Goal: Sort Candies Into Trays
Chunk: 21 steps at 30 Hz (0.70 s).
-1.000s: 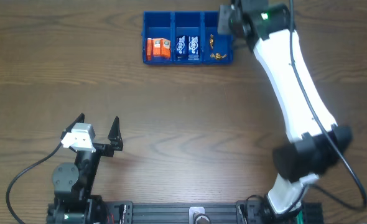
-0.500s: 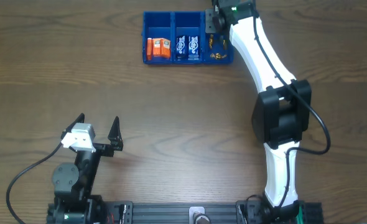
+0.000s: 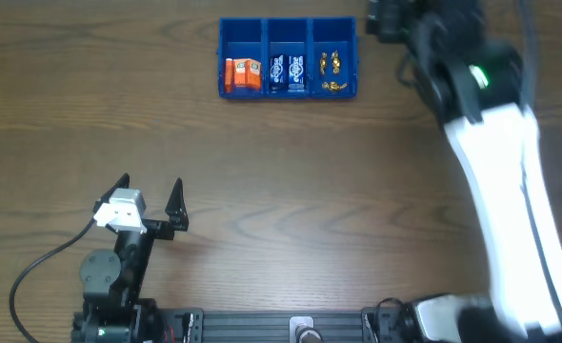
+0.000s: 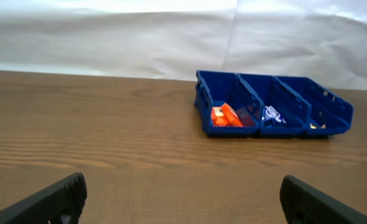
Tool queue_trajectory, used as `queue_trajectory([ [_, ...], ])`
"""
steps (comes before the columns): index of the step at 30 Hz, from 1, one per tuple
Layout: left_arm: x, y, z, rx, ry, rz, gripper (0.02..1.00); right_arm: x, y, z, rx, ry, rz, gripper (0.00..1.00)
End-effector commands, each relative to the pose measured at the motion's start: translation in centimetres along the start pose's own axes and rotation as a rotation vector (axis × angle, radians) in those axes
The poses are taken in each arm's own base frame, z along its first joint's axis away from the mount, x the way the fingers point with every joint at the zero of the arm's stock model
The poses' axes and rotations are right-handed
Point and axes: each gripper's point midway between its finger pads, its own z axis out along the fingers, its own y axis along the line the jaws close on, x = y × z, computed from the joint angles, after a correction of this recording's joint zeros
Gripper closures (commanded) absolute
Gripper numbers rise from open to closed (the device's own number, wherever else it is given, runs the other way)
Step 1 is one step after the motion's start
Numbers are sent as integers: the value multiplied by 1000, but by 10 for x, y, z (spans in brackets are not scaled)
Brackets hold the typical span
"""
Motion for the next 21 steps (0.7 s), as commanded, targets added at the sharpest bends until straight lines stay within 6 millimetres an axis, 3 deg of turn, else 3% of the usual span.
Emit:
queue_trajectory([
  [1,16,0,1,6,47,8,20,61,-56,-36,99,-20,30,3],
  [6,16,0,1,6,47,8,20,118,-118,-100,223,-154,118,3],
  [7,16,0,1,6,47,9,20,131,-123,-109,231,-174,103,3],
  [10,16,0,1,6,47,8,23,158,-117,-117,189,-210,28,3],
  [14,16,0,1,6,47,8,20,198,-95,-108,55,-285,13,3],
  [21,16,0,1,6,47,8,20,235,-77,-98,-49,-404,5,3],
])
